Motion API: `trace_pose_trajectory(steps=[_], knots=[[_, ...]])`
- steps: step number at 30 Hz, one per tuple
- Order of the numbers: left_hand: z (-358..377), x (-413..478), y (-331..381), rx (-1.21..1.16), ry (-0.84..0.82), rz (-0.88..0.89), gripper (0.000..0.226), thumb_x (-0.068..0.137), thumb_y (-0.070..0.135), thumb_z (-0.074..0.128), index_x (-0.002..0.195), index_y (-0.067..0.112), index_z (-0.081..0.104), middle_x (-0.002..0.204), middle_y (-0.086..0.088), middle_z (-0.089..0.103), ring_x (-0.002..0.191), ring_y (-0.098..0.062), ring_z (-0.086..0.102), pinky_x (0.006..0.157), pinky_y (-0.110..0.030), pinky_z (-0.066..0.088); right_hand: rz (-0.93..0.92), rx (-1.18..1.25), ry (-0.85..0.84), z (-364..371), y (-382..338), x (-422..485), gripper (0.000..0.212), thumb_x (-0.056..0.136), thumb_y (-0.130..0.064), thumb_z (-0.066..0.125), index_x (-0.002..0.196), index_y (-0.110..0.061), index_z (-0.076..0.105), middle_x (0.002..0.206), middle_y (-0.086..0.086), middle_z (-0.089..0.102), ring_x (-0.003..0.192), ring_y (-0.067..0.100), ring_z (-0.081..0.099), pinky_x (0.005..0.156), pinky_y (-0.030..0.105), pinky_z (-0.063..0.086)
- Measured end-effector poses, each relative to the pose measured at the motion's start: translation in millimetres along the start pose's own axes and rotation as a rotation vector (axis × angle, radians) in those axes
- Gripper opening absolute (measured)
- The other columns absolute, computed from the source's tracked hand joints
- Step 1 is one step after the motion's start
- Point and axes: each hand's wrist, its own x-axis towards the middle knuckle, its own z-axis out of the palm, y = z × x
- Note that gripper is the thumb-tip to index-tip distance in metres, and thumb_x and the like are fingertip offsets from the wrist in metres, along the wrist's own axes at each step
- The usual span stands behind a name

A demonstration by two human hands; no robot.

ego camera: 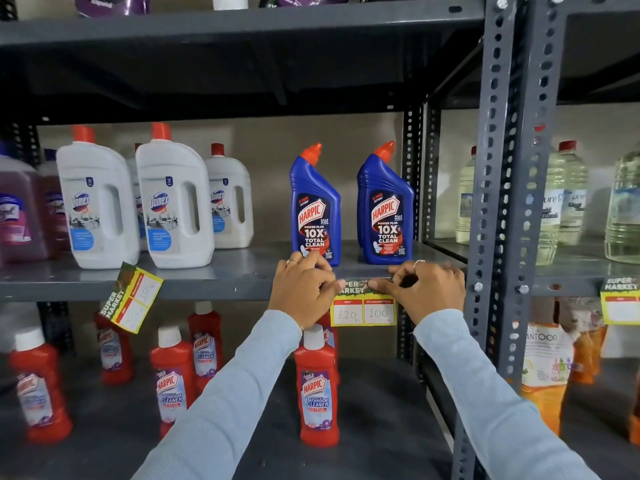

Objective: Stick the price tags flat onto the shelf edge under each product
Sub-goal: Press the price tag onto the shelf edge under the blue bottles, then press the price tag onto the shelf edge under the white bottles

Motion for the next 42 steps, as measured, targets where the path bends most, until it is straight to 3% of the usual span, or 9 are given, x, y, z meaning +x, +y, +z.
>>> trace_pose_trajectory(steps=[8, 12, 16, 22, 25, 29, 34, 38, 42], knots=[[-5.7, -3.4, -11.8, -0.205, 0.023, -0.042, 0.026, 0.083, 0.037, 0.065, 0.074, 0.012, 0.062, 0.112, 0.004, 0.070, 0.112, -0.011, 0.052, 0.090, -0.033, 0.051, 0.043, 0.146, -0.181, -9.8, -3.6, 10.0, 0.030, 0.070, -0.031, 0.079, 0.080, -0.021, 0.052, 0.101, 0.003, 0.073, 0.111, 0.024, 0.059, 0.086, 0.040, 0.055], [-18.5, -12.9, -37.4, -0.303, -0.076, 0.004, 0.019, 0.090, 0.024, 0.058, 0.081, 0.012, 0.069, 0.125, 0.002, 0.066, 0.118, -0.013, 0.053, 0.097, -0.042, 0.050, 0.036, 0.125, -0.135, -9.9, -6.6, 6.4, 0.023, 0.080, -0.004, 0.068, 0.085, -0.019, 0.052, 0.097, 0.007, 0.074, 0.113, 0.028, 0.059, 0.101, 0.032, 0.039], [-44.7, -45.1, -80.0, -0.282, -0.090, 0.076, 0.029, 0.096, 0.030, 0.045, 0.105, 0.014, 0.068, 0.138, 0.000, 0.055, 0.137, -0.014, 0.039, 0.115, -0.041, 0.031, -0.032, 0.006, 0.022, 0.7, -45.9, -21.9, 0.041, 0.079, 0.013, 0.052, 0.112, -0.011, 0.056, 0.105, 0.019, 0.067, 0.111, 0.039, 0.057, 0.115, 0.050, 0.028], [-120.4, -111.4, -168.9, -0.254, 0.322, -0.029, 0.031, 0.091, 0.039, 0.043, 0.094, 0.014, 0.061, 0.118, -0.007, 0.063, 0.121, -0.021, 0.050, 0.108, -0.027, 0.032, -0.247, 0.295, -0.179, 64.1, -182.5, -70.2, 0.033, 0.091, -0.015, 0.055, 0.123, -0.016, 0.054, 0.124, 0.011, 0.062, 0.116, 0.028, 0.056, 0.099, 0.040, 0.047], [-140.5, -144.2, -228.4, -0.203, 0.475, -0.235, 0.033, 0.089, 0.045, 0.044, 0.093, 0.015, 0.056, 0.119, -0.011, 0.059, 0.123, -0.029, 0.047, 0.107, -0.042, 0.034, -0.309, 0.262, -0.365, 99.2, -242.3, -76.6, 0.042, 0.090, -0.026, 0.057, 0.129, -0.014, 0.049, 0.133, 0.009, 0.056, 0.123, 0.025, 0.051, 0.102, 0.035, 0.040], [-143.4, -171.4, -289.7, -0.172, 0.207, -0.452, 0.032, 0.087, 0.049, 0.052, 0.093, 0.018, 0.060, 0.149, -0.015, 0.035, 0.146, -0.031, 0.014, 0.118, -0.051, 0.015, -0.309, 0.120, -0.529, 138.3, -298.6, -71.7, 0.054, 0.090, -0.031, 0.057, 0.137, -0.011, 0.039, 0.142, 0.013, 0.046, 0.132, 0.030, 0.041, 0.109, 0.037, 0.033], [-138.5, -157.8, -300.1, -0.026, 0.088, -0.313, 0.035, 0.086, 0.057, 0.049, 0.097, 0.027, 0.064, 0.160, -0.009, -0.002, 0.146, -0.033, -0.015, 0.118, -0.051, -0.010, -0.324, -0.114, -0.615, 163.3, -340.6, -57.1, 0.047, 0.090, -0.035, 0.053, 0.134, -0.022, 0.041, 0.138, 0.011, 0.051, 0.122, 0.034, 0.052, 0.102, 0.045, 0.042], [-135.7, -143.1, -293.5, -0.023, 0.126, -0.338, 0.032, 0.086, 0.055, 0.048, 0.088, 0.027, 0.064, 0.161, -0.008, -0.003, 0.146, -0.032, -0.016, 0.115, -0.052, -0.015, -0.379, -0.325, -0.622, 168.9, -361.2, -50.5, 0.029, 0.091, -0.039, 0.048, 0.113, -0.022, 0.055, 0.117, 0.010, 0.062, 0.100, 0.031, 0.060, 0.081, 0.038, 0.049], [-137.2, -132.1, -297.8, -0.107, 0.122, -0.387, 0.031, 0.083, 0.056, 0.054, 0.080, 0.028, 0.068, 0.161, -0.004, 0.003, 0.147, -0.028, -0.015, 0.113, -0.052, -0.018, -0.422, -0.449, -0.638, 172.0, -371.4, -48.2, 0.028, 0.092, -0.038, 0.046, 0.110, -0.020, 0.057, 0.114, 0.012, 0.062, 0.101, 0.031, 0.060, 0.085, 0.041, 0.050]])
